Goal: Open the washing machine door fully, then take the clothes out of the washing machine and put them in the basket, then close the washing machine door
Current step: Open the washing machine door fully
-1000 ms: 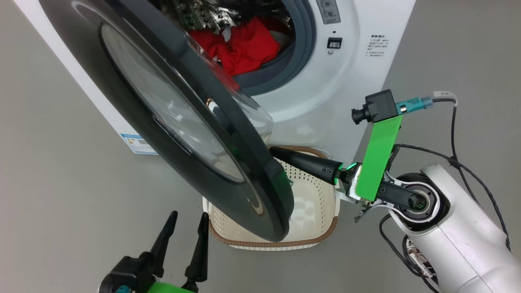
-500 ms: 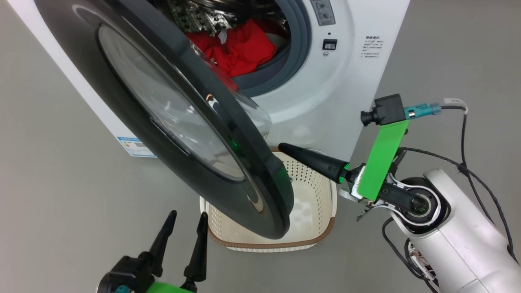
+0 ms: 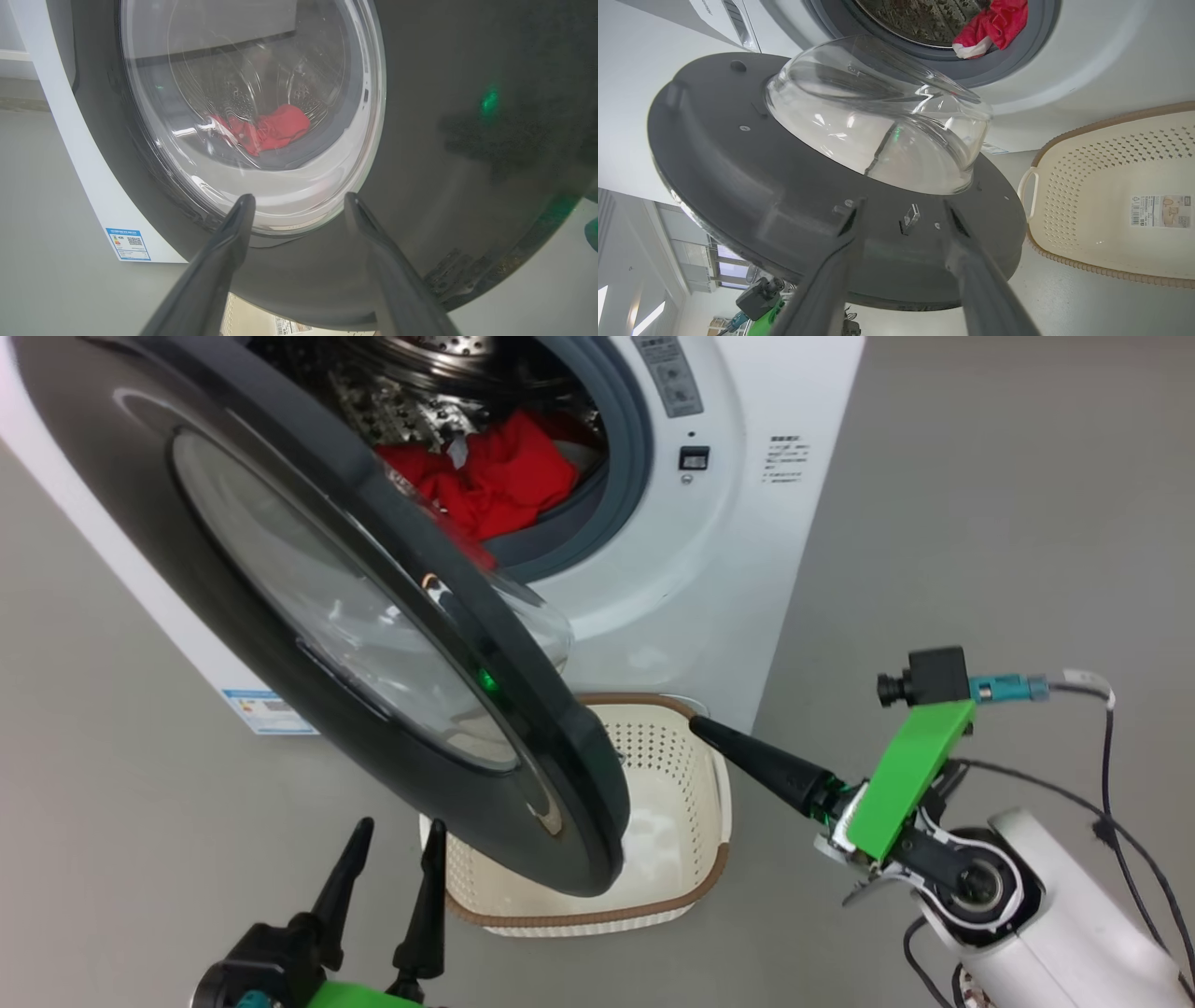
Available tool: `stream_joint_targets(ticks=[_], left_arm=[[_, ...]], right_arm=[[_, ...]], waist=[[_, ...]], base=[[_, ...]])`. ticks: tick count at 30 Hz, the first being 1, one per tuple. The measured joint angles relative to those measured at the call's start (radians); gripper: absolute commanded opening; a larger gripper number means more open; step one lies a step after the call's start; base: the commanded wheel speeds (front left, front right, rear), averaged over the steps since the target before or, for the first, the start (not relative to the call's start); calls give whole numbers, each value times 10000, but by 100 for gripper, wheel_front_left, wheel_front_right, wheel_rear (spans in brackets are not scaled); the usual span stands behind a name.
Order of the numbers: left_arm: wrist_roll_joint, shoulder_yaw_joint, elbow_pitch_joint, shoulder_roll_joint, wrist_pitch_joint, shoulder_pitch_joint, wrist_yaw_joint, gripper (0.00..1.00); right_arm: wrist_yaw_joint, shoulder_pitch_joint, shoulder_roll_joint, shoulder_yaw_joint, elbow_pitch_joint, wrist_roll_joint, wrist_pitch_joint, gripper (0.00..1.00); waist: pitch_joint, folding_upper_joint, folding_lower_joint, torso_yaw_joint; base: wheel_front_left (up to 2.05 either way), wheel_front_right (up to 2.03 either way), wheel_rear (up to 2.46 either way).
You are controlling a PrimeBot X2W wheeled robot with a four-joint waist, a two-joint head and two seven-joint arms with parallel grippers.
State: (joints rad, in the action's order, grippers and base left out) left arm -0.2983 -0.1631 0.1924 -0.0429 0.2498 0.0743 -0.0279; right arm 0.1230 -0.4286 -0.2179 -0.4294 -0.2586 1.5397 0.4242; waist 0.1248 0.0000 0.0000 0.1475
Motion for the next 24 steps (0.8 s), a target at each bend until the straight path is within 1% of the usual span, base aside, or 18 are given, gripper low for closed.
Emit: stream_joint_targets(ticks=[5,10,13,18,24], left_arm=[[165,94,44,0,0,-264,-92,100],[173,253,61,0,0,-348,-92,100],[174,336,71,0,0,-353,-94,100],[234,464,88,0,0,-413,-167,100],[242,596,104,0,0,-699,-171,100]], right_arm=[[0,612,-125,123,-35,2,-462,100],[0,1151,-332,311,-184,6,-957,100],[0,1503,-332,318,-236,4,-1279,100],[0,2158,-376,504,-374,0,-1929,100],[0,2990,-650,849,-650,-2,-2784,100]], waist=[[-118,0,1,-275],[-240,0,0,-500],[-314,0,0,-601],[-459,0,0,-721],[-622,0,0,-765]], base=[[0,0,0],[0,0,0],[0,0,0],[0,0,0],[0,0,0]])
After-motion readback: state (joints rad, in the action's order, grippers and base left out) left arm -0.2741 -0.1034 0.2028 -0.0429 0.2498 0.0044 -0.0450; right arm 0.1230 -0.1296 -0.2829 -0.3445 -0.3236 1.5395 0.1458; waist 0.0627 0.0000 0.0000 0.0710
